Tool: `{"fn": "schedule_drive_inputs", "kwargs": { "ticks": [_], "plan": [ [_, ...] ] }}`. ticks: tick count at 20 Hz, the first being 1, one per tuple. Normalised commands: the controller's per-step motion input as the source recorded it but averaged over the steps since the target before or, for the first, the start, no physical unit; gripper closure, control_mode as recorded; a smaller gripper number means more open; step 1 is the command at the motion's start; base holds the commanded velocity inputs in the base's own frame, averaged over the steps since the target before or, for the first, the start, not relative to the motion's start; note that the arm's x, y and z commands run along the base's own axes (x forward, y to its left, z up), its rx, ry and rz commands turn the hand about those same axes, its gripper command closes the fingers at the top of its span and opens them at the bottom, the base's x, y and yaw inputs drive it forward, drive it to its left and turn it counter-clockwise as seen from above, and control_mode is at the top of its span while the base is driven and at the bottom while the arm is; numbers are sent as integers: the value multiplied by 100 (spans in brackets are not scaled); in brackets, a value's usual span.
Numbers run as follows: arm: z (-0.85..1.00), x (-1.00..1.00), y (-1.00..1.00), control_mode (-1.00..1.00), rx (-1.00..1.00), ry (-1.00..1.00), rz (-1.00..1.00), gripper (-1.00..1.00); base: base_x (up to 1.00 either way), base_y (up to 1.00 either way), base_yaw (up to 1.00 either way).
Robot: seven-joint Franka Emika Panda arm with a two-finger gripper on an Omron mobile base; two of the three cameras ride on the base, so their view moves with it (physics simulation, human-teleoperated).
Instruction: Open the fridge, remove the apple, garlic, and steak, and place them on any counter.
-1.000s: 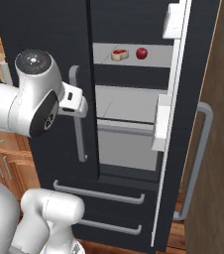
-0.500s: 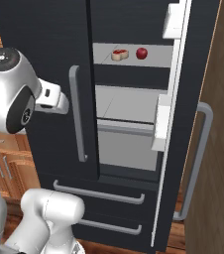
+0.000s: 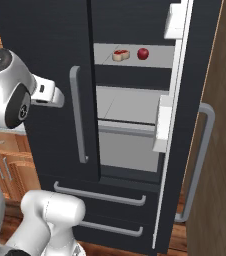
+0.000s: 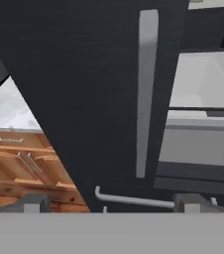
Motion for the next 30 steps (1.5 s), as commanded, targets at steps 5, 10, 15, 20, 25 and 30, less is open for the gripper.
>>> {"fn": "schedule_drive_inputs", "kwargs": {
  "ticks": [5,10,15,20,25,30],
  "plan": [
    [0,47,0,-100,0,-21,0,-100,0,0,0],
    [0,51,-15,-100,0,-9,0,-100,0,0,0],
    [1,55,-12,-100,0,-1,-2,-100,0,0,0],
    [0,44,0,-100,0,-2,-3,-100,0,0,0],
    [0,33,0,-100,0,0,-7,-100,0,0,0],
    [-1,39,-4,-100,0,0,-6,-100,0,0,0]
  ]
}}
